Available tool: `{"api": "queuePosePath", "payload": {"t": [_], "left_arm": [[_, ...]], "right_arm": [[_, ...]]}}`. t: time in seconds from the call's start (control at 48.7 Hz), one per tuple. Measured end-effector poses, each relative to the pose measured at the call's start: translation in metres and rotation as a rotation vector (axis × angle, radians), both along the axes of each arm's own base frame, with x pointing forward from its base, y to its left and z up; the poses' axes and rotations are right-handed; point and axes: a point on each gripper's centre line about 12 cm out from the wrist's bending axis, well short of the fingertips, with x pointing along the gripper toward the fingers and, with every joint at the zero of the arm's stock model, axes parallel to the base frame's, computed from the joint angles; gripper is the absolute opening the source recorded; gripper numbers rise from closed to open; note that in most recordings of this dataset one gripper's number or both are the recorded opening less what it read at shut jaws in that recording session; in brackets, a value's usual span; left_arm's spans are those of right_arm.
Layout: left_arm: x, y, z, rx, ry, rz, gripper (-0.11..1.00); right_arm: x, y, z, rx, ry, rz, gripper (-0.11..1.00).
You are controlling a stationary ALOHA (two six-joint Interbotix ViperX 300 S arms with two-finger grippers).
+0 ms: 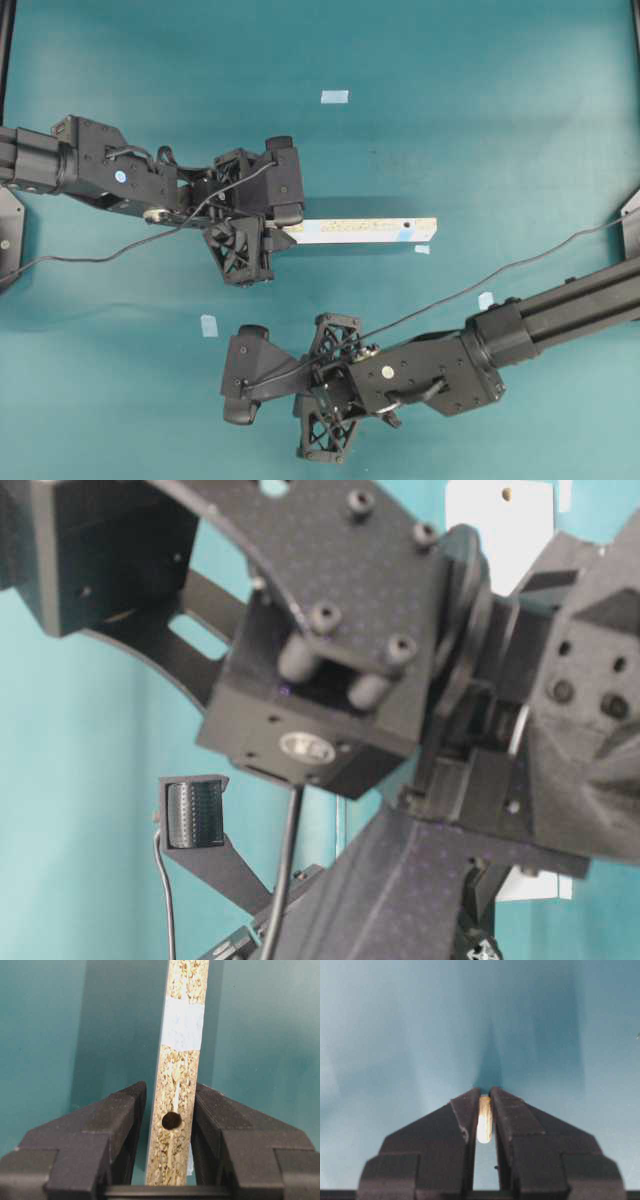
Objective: Move the wooden board into place and insert the rod into its hole.
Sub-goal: 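Carry the dowel with the right gripper to the board's hole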
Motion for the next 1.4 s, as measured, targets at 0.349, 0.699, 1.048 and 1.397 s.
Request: {"api": "queuePosePath", "payload": {"t": [0.349,0.699,1.048,1.397], "left_arm": [[-0.005,0.000,0.000,-0.001,0.005,0.001,0.34],[-0.012,-0.001,0.001,0.000,0.009,0.000,0.34],[-0.012,-0.001,0.001,-0.001,0.009,0.001,0.34],[-0.012,-0.001,0.001,0.000,0.008,0.000,0.33]], "right_arm": [[0.002,-0.001,0.003,-0.019,-0.018,0.016,0.09],[0.005,-0.029,0.057,-0.070,-0.126,0.014,0.09],[-0.017,-0.072,0.107,-0.066,-0.230,-0.038,0.09],[-0.051,-0.116,0.119,-0.123,-0.367,-0.030,0.09]]}}
